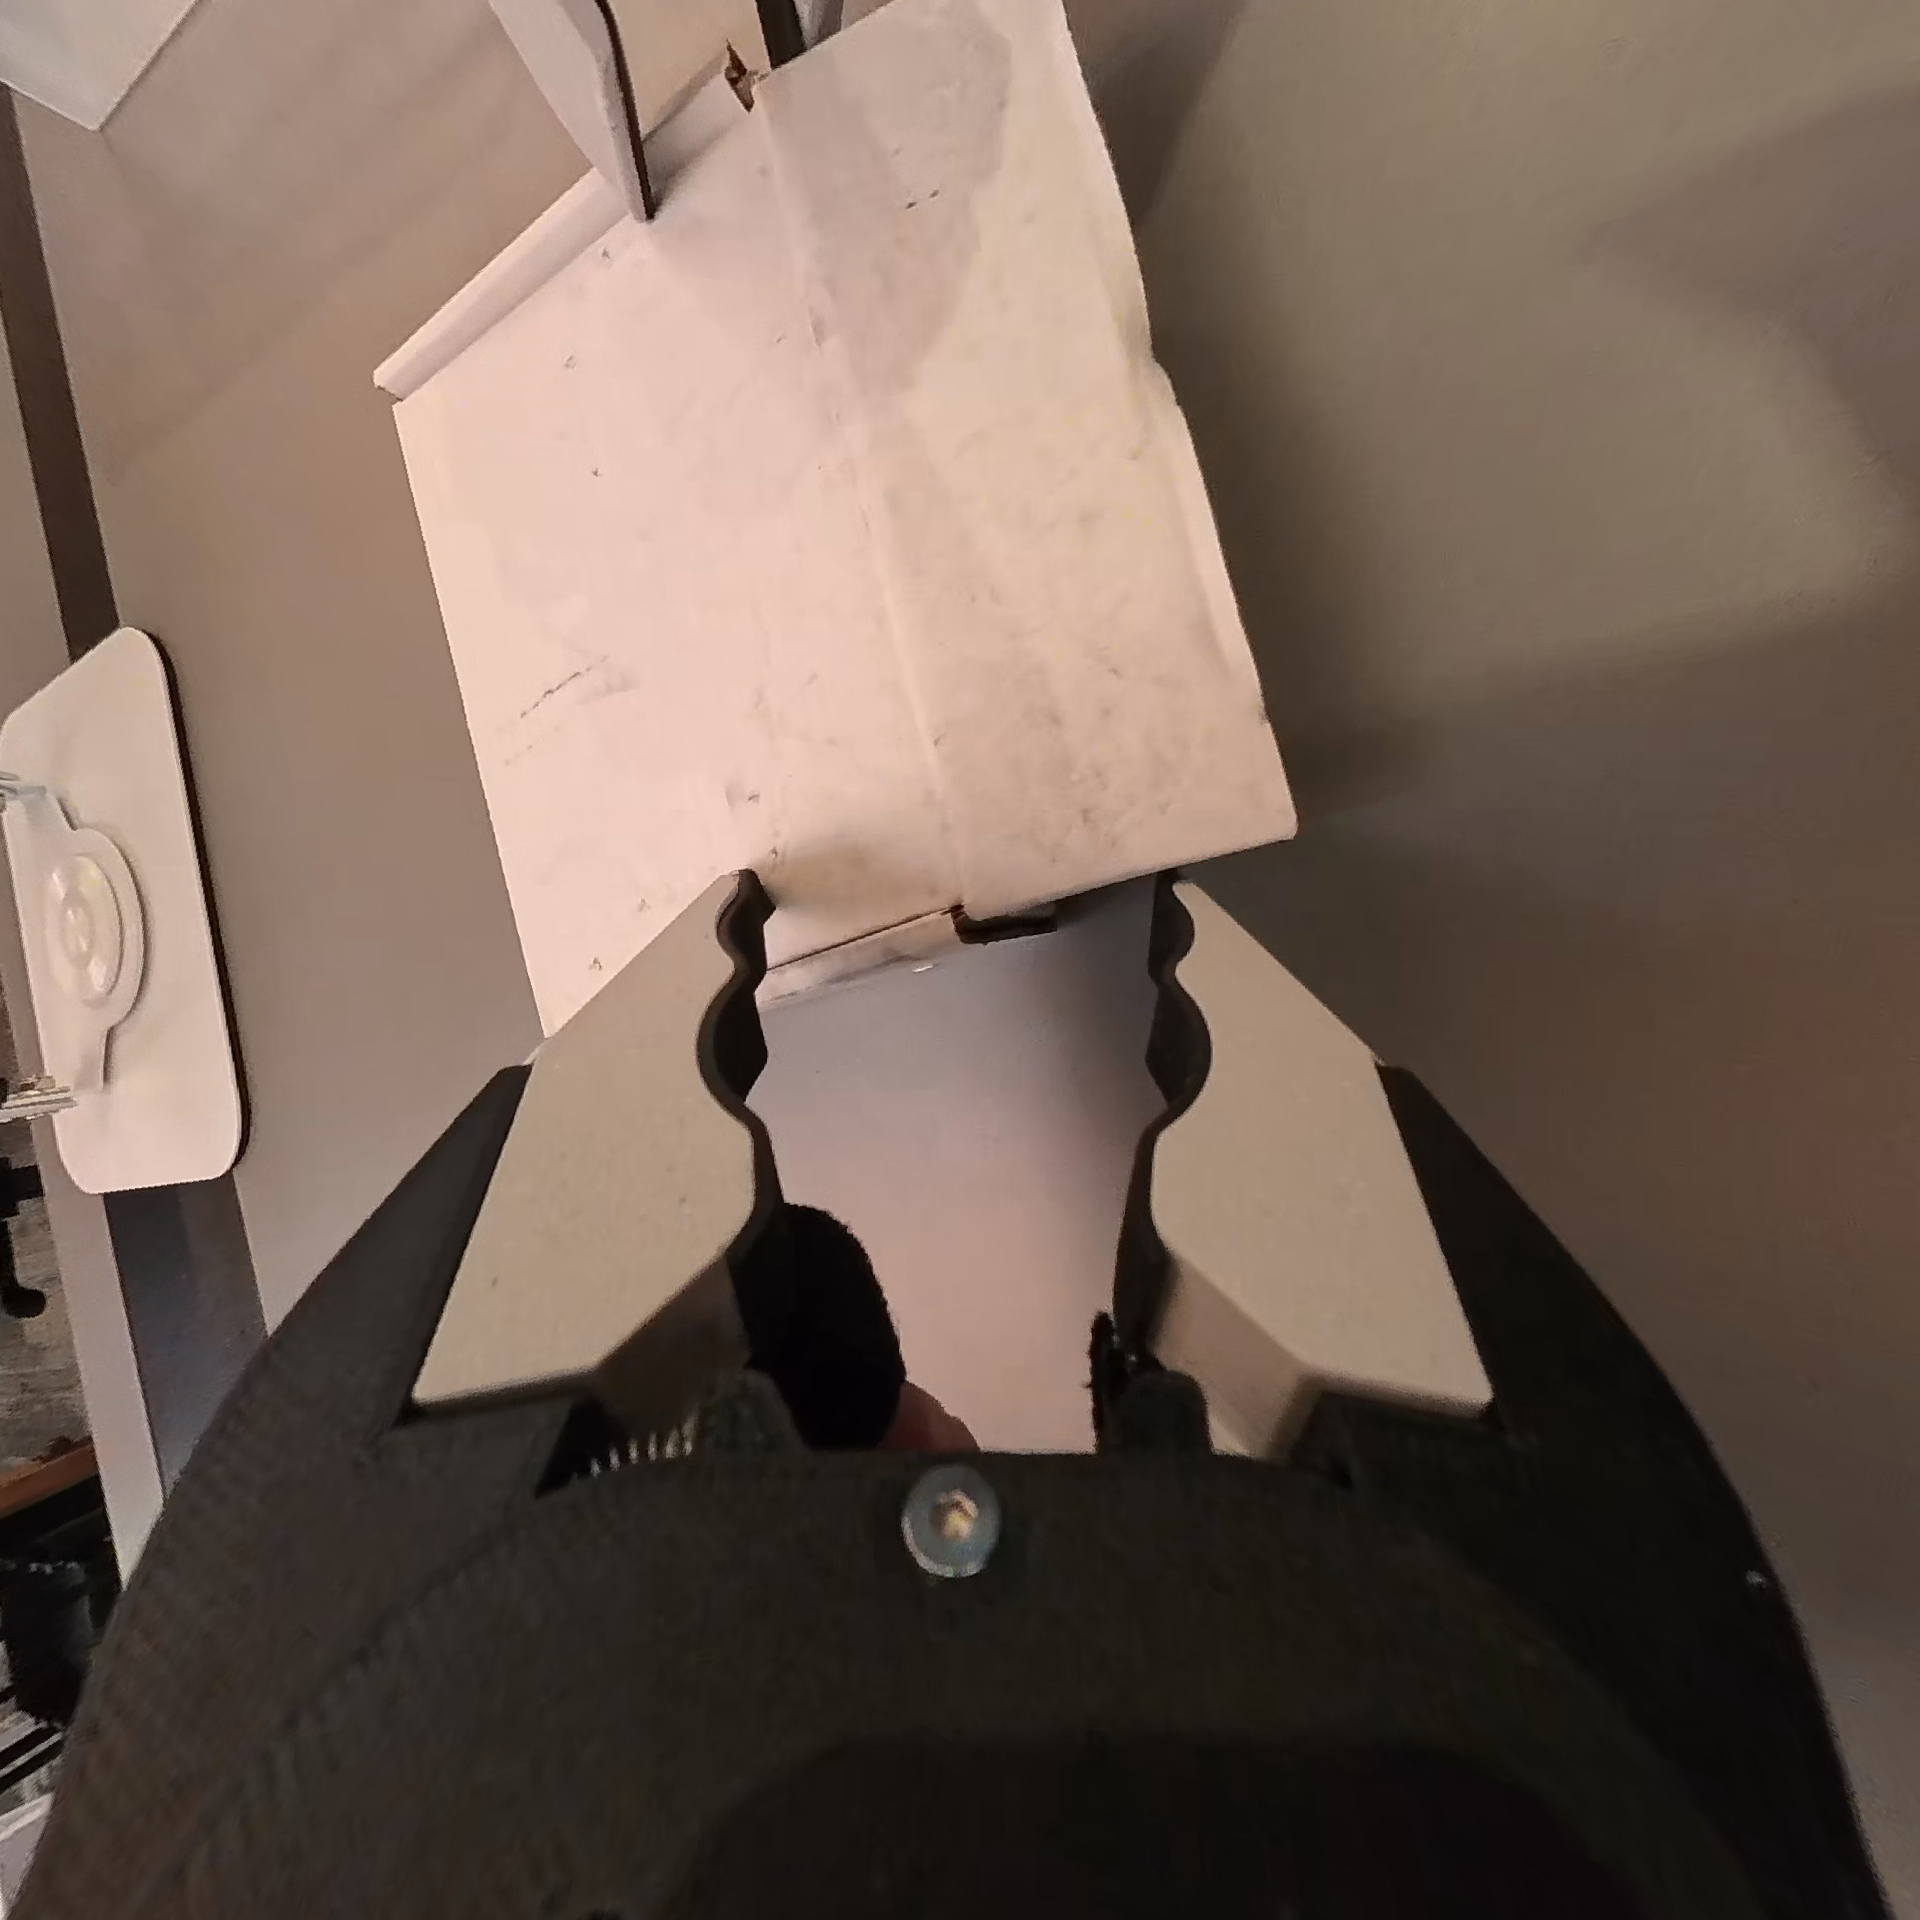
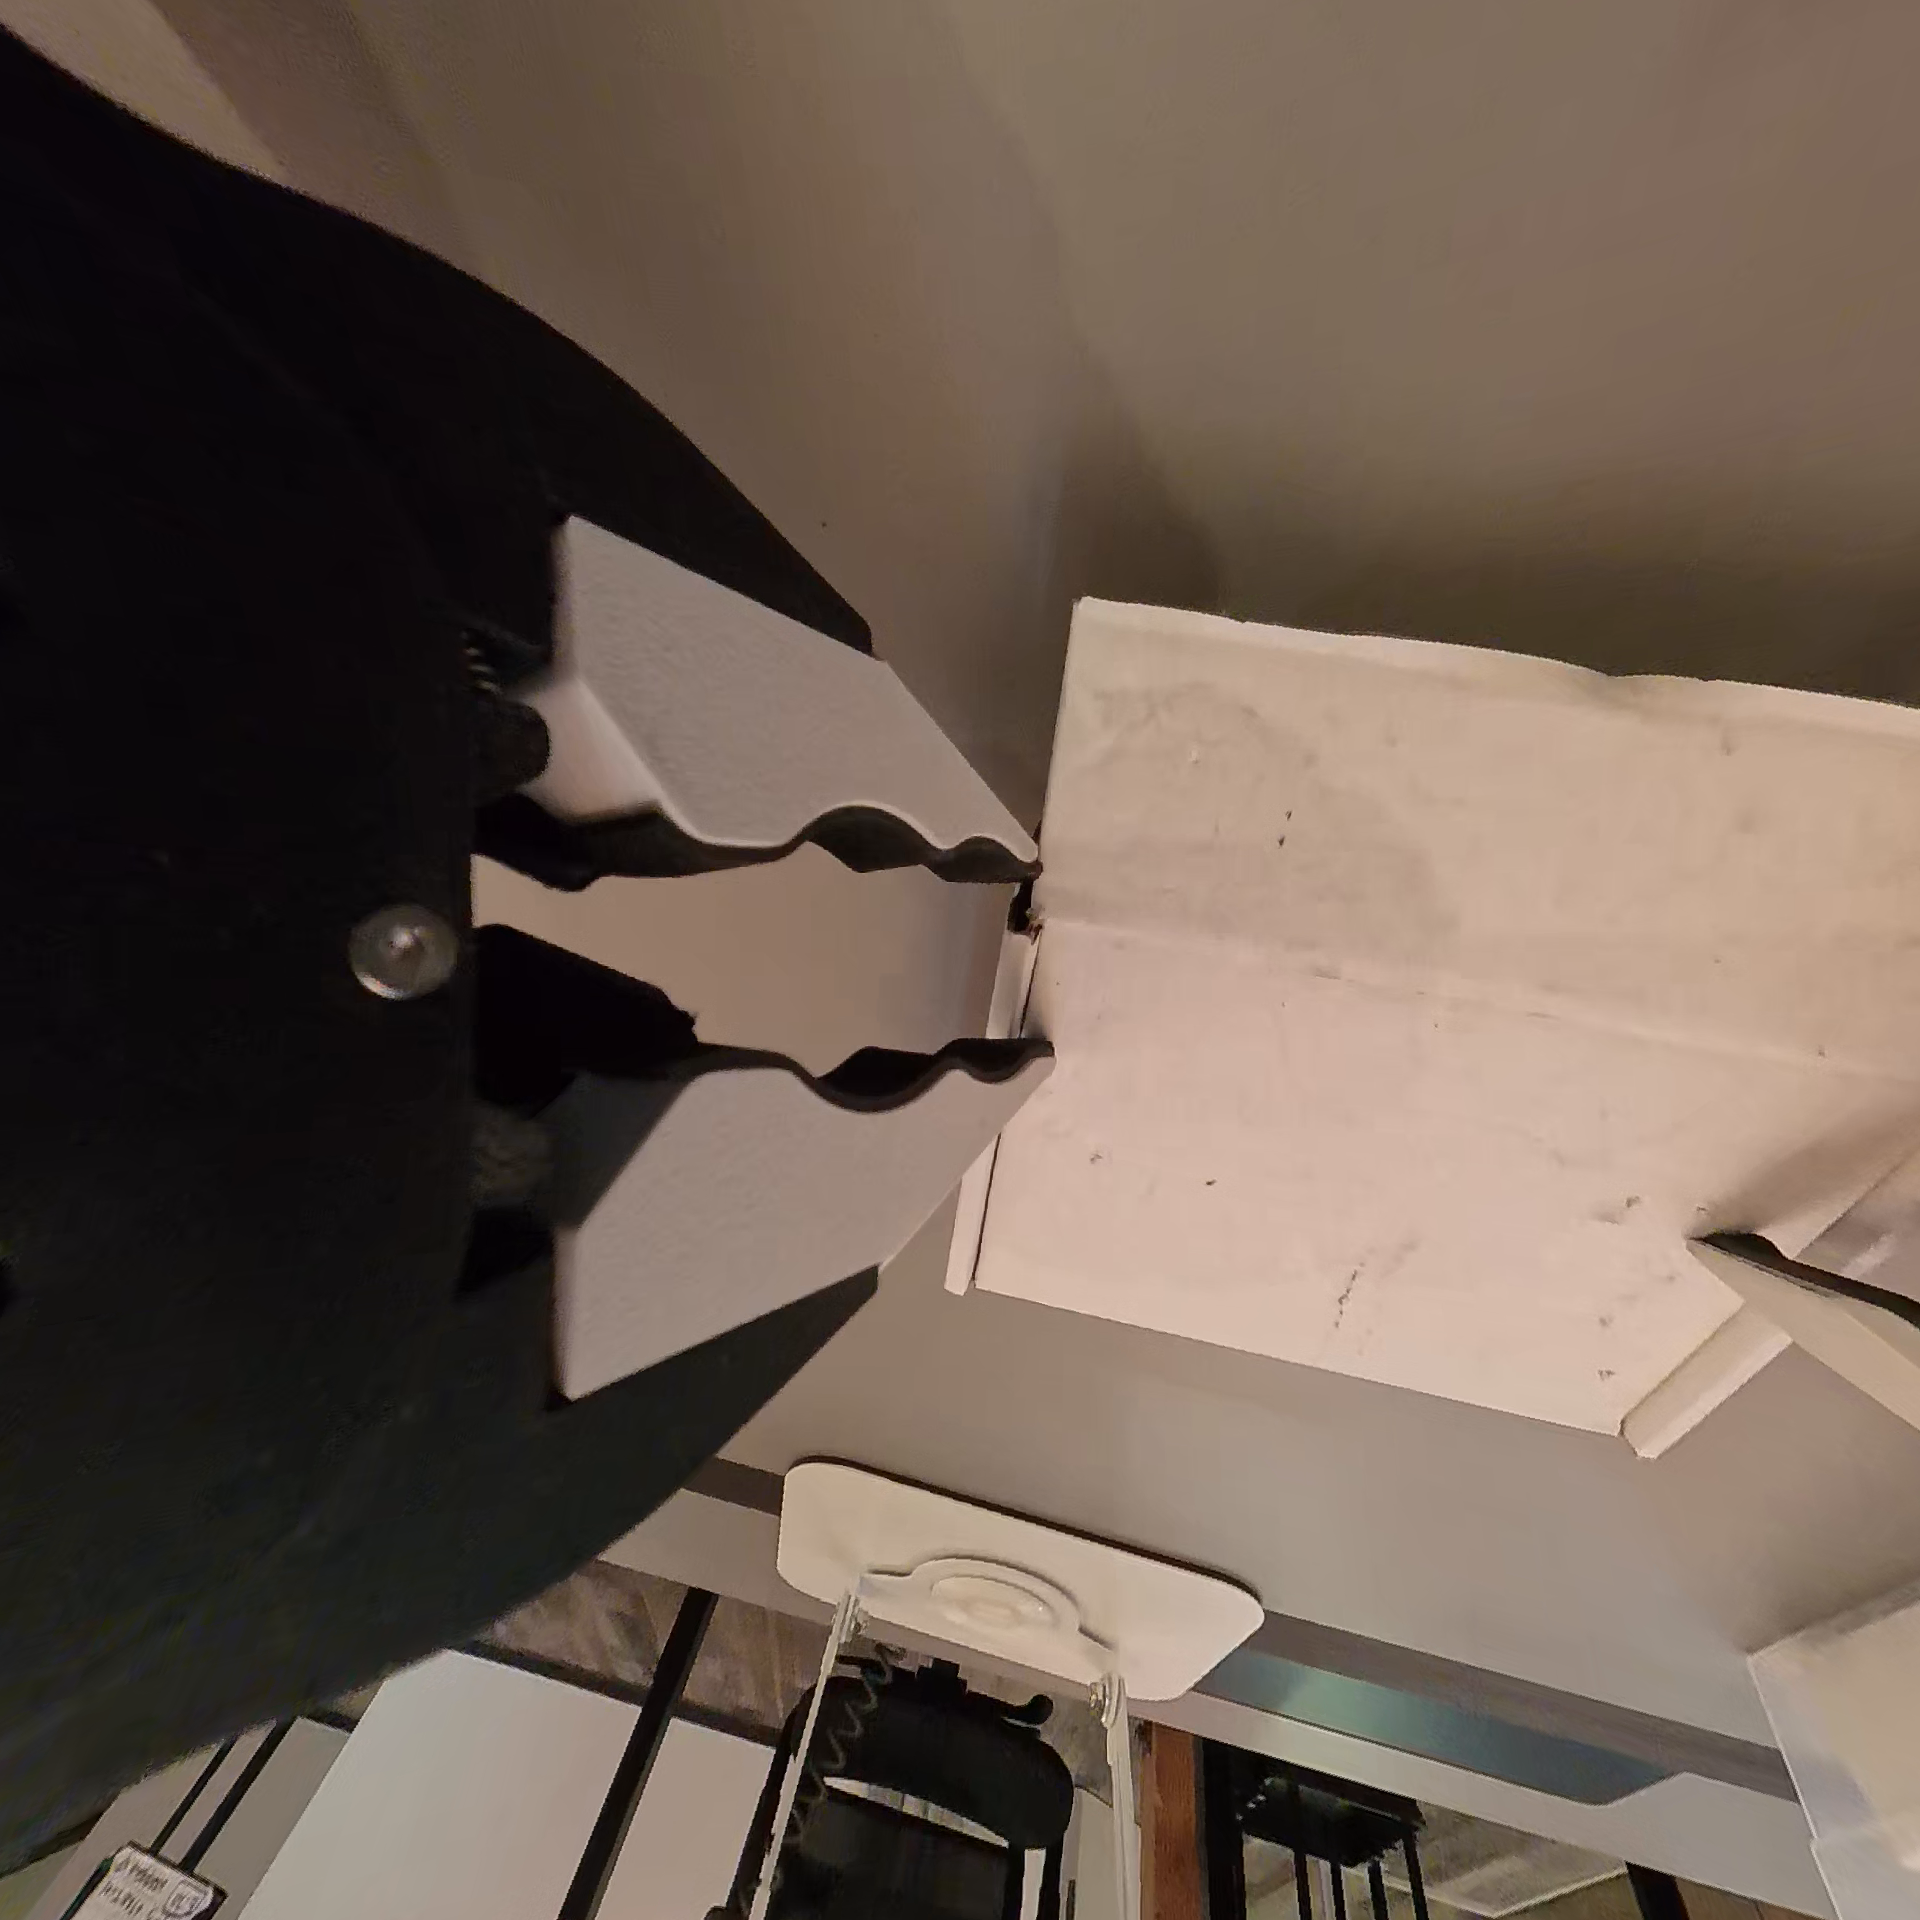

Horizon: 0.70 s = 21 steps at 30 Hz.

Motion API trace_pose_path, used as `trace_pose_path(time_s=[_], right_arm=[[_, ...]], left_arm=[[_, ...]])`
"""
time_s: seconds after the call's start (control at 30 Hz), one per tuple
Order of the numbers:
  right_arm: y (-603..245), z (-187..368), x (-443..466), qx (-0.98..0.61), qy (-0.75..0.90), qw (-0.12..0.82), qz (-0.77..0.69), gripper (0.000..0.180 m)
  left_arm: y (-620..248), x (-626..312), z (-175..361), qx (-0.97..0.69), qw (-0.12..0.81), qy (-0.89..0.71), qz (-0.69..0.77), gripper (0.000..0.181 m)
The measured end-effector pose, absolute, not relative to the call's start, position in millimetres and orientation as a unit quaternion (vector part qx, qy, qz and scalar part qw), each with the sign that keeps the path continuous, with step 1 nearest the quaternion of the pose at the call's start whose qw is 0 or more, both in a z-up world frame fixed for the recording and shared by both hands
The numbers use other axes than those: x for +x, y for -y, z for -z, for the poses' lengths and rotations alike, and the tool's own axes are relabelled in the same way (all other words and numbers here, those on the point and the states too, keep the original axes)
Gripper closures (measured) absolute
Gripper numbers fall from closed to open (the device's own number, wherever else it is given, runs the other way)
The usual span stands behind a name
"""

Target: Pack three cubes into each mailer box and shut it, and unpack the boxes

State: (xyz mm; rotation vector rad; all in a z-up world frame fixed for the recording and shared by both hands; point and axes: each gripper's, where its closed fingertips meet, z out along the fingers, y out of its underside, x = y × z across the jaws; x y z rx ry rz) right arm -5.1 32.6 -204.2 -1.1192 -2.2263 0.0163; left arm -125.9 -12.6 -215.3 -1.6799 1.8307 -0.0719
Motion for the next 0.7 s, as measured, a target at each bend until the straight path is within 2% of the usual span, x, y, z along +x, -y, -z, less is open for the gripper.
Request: trace_pose_path(time_s=[0.1, 0.2, 0.7], right_arm=[[-32.8, 204.2, -5.2, -0.419, 0.852, 0.313, -0.009, 0.151], [-32.8, 203.9, -5.2, -0.42, 0.854, 0.306, -0.022, 0.151], [-31.0, 204.0, -3.5, -0.421, 0.863, 0.276, -0.033, 0.147]], left_arm=[[13.2, -126.3, 215.1, -0.638, 0.315, -0.702, 0.029, 0.107], [17.8, -126.2, 216.7, -0.639, 0.303, -0.706, 0.039, 0.096], [13.8, -126.8, 215.1, -0.634, 0.305, -0.71, 0.036, 0.104]])
